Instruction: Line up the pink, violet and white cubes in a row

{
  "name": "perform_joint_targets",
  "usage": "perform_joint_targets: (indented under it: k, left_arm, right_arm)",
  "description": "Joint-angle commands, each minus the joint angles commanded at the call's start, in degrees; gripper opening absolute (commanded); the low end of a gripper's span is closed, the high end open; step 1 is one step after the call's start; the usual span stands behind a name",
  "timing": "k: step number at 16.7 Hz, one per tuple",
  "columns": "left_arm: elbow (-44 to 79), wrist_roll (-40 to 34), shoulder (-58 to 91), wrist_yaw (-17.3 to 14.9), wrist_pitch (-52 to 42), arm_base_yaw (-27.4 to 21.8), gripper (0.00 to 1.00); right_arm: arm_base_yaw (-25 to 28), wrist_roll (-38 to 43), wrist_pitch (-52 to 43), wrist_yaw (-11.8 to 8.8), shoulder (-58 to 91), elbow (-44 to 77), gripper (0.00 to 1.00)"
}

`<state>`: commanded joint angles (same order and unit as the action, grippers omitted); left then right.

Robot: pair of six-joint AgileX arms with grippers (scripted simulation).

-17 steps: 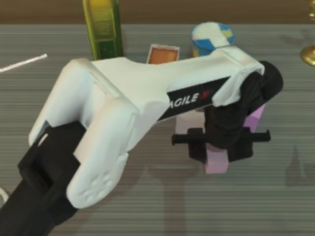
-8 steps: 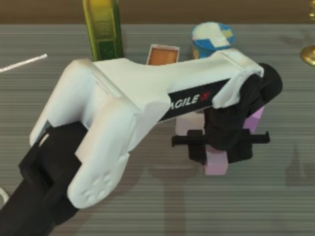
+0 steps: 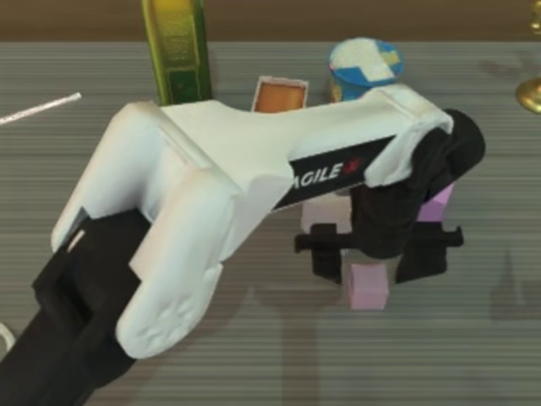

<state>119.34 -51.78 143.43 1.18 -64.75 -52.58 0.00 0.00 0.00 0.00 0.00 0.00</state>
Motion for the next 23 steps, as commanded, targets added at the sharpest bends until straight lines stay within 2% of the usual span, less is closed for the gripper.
perform_joint_targets:
  k: [10,18,23]
  left_arm:
    - [0.2,0.0,0.0,0.0,-0.2,0.1,1.0]
    - [12.1,-0.3,-1.6,0.0,-13.8,0.9,1.0]
    - [12.6,-0.3,-1.6,0.0,-14.3,0.6,1.0]
  right_arm:
    - [0.0,0.0,0.0,0.0,0.0,0.0,1.0]
    - [0.0,0.0,0.0,0.0,0.0,0.0,1.0]
    - [0.0,0.0,0.0,0.0,0.0,0.0,1.0]
